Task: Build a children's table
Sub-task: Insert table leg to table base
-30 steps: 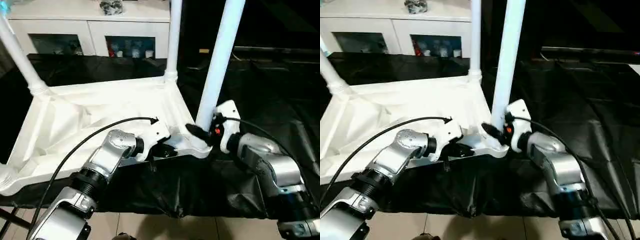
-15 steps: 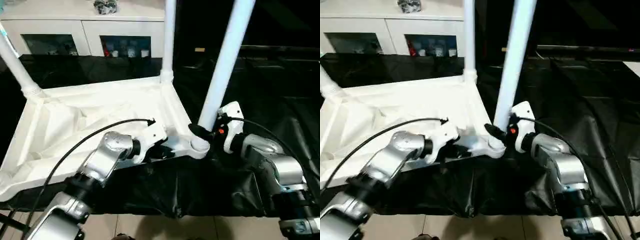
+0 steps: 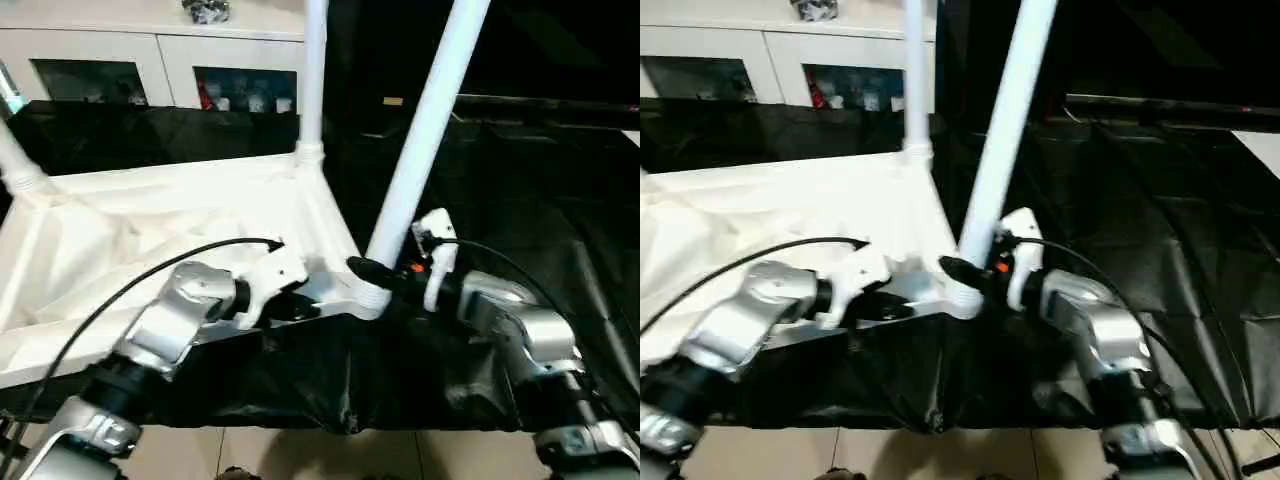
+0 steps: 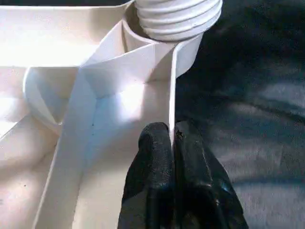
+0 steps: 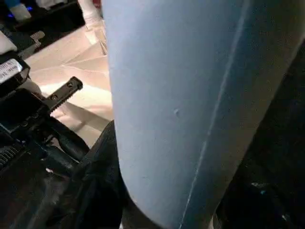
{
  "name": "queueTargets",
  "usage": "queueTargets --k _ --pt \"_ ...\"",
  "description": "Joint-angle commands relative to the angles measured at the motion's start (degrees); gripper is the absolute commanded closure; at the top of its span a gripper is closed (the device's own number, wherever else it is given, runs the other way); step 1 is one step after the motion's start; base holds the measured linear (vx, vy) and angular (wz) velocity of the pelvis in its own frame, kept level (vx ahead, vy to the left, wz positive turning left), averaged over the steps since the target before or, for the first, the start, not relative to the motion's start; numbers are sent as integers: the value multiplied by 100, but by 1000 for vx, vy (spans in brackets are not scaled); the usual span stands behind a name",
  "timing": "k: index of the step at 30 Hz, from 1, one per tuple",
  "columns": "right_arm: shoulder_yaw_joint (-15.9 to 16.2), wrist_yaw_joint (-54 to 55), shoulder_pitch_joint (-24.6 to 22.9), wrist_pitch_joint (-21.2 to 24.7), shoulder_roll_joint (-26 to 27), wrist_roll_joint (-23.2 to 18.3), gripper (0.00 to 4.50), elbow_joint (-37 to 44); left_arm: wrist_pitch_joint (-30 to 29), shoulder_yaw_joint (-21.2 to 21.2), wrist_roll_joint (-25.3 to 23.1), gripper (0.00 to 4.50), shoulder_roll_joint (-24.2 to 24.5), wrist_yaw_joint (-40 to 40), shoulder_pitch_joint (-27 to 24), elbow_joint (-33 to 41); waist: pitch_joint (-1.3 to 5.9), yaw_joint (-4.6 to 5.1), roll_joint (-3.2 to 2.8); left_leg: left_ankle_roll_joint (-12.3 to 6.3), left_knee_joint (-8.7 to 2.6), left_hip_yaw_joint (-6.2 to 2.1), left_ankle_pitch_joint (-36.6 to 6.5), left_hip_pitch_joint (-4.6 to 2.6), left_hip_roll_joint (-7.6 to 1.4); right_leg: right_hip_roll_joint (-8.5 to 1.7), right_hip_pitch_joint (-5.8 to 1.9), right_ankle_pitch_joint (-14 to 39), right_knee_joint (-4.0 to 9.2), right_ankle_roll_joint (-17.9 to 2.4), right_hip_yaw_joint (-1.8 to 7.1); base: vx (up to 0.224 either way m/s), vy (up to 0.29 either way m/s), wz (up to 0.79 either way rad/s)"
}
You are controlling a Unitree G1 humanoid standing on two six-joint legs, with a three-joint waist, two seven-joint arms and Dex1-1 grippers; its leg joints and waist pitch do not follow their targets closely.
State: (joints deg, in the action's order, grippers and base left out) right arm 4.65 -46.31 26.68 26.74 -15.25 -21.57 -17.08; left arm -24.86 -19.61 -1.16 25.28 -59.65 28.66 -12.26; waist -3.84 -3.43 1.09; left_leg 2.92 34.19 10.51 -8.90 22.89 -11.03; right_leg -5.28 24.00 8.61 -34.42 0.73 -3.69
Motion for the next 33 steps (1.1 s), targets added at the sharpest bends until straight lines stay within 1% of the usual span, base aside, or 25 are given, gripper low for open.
queueTargets --k 1,2,3,4,5,6,7,8,9,11,13,14,15,16,17,18,19,23,25,27,28,29,30,32,33 --pt "11 -41 39 -74 -7 70 257 -78 -76 279 0 450 86 115 37 210 441 -81 -26 138 -460 -76 -1785 -185 -201 -296 -240 1755 380 -1231 213 0 0 0" --pt "13 -39 38 -88 -8 83 257 -84 -6 268 8 450 53 119 39 182 444 -92 -27 139 -461 -78 -1767 -183 -200 -296 -246 1712 372 -1237 213 0 0 0" --pt "7 -46 27 -122 -22 100 257 -101 158 246 81 450 -42 104 38 124 453 -105 -43 147 -461 -75 -1719 -181 -200 -296 -254 1609 365 -1244 214 0 0 0" --pt "1 -55 15 -148 -38 110 257 -114 280 231 149 450 -116 86 36 84 455 -115 -39 140 -459 -72 -1703 -183 -197 -295 -254 1596 369 -1241 212 0 0 0" --pt "-20 -37 1 -165 -45 112 257 -136 386 208 218 450 -186 41 29 51 458 -141 -53 150 -453 -70 -1690 -194 -202 -295 -251 1556 365 -1240 217 0 0 0" --pt "-43 -28 -22 -185 -57 116 257 -171 389 172 259 450 -252 39 21 36 465 -172 -38 144 -444 -58 -1647 -192 -197 -297 -255 1499 366 -1249 219 0 0 0" --pt "-48 -35 -46 -219 -66 126 257 -202 411 144 292 450 -307 31 12 12 470 -194 -51 150 -443 -63 -1621 -192 -198 -300 -259 1455 352 -1254 218 0 0 0" --pt "-49 -35 -47 -225 -65 128 257 -209 415 142 300 450 -314 26 10 11 470 -198 -43 143 -445 -55 -1618 -192 -202 -300 -254 1424 357 -1264 223 0 0 0" --pt "-68 -7 -61 -301 -42 158 257 -308 431 119 383 450 -391 -26 -4 -21 470 -216 -54 153 -445 -60 -1643 -190 -199 -293 -261 1386 353 -1275 217 0 0 0" --pt "-85 20 -50 -371 -20 179 257 -403 487 88 388 450 -405 -71 7 -79 469 -217 -42 151 -450 -65 -1693 -186 -195 -294 -265 1461 357 -1248 213 0 0 0" --pt "-137 69 -9 -503 12 201 257 -594 704 16 336 450 -400 -172 38 -218 460 -213 -32 164 -452 -70 -1788 -179 -183 -310 -267 1731 392 -1180 211 0 0 0" --pt "-144 74 6 -521 17 205 257 -636 764 -1 326 450 -396 -206 50 -248 460 -213 -32 164 -452 -70 -1788 -179 -183 -310 -267 1731 392 -1180 211 0 0 0" --pt "-139 81 28 -545 18 220 257 -697 789 -3 315 450 -401 -226 68 -295 458 -213 -42 169 -454 -72 -1837 -194 -189 -305 -255 1836 403 -1150 213 0 0 0" --pt "-124 84 46 -577 11 242 257 -748 814 0 303 450 -406 -221 85 -338 450 -204 -40 171 -459 -76 -1892 -187 -188 -309 -252 1924 409 -1132 212 0 0 0" --pt "-117 78 57 -589 4 249 257 -774 820 9 298 450 -412 -215 107 -382 447 -208 -36 184 -461 -78 -1944 -196 -191 -312 -247 2034 422 -1098 210 0 0 0" --pt "-115 77 61 -598 -2 253 257 -784 822 15 294 450 -419 -208 126 -416 447 -208 -36 184 -461 -78 -1944 -196 -191 -312 -247 2034 422 -1098 210 0 0 0" --pt "-118 73 62 -599 -10 252 257 -781 836 19 289 450 -416 -211 144 -450 444 -206 -53 211 -466 -86 -2025 -206 -193 -309 -240 2121 434 -1077 209 0 0 0" --pt "-142 43 30 -675 1 278 257 -802 819 70 359 450 -452 -230 158 -529 445 -205 -55 222 -467 -89 -2074 -209 -191 -309 -232 2186 442 -1054 207 0 0 0" --pt "-159 17 -6 -708 19 274 257 -803 819 104 394 450 -488 -218 164 -577 446 -202 -65 223 -471 -93 -2055 -204 -196 -307 -235 2102 433 -1076 208 0 0 0" --pt "-177 -2 -83 -784 48 262 257 -808 855 121 409 450 -524 -208 186 -663 450 -204 -51 197 -466 -87 -2016 -197 -189 -306 -243 2060 429 -1087 210 0 0 0" --pt "-186 1 -133 -835 63 257 257 -809 874 124 407 450 -539 -206 200 -709 442 -207 -73 181 -462 -83 -2014 -202 -187 -311 -233 2094 440 -1080 214 0 0 0" --pt "-209 15 -175 -896 75 254 257 -822 887 119 398 450 -554 -199 214 -744 440 -209 -66 176 -463 -80 -2045 -207 -189 -313 -227 2140 454 -1067 213 0 0 0" --pt "-240 32 -218 -946 90 243 257 -840 894 117 387 450 -570 -181 229 -776 444 -207 -57 171 -465 -87 -2064 -203 -188 -316 -239 2194 452 -1054 209 0 0 0" --pt "-270 42 -277 -1012 104 236 257 -867 908 121 371 450 -597 -145 254 -830 439 -211 -62 161 -466 -86 -2097 -211 -190 -316 -225 2273 463 -1036 210 0 0 0" --pt "-324 74 -343 -1083 131 218 257 -895 925 124 354 450 -624 -115 285 -893 443 -215 -101 172 -468 -94 -2142 -212 -189 -319 -229 2372 476 -1003 207 0 0 0"
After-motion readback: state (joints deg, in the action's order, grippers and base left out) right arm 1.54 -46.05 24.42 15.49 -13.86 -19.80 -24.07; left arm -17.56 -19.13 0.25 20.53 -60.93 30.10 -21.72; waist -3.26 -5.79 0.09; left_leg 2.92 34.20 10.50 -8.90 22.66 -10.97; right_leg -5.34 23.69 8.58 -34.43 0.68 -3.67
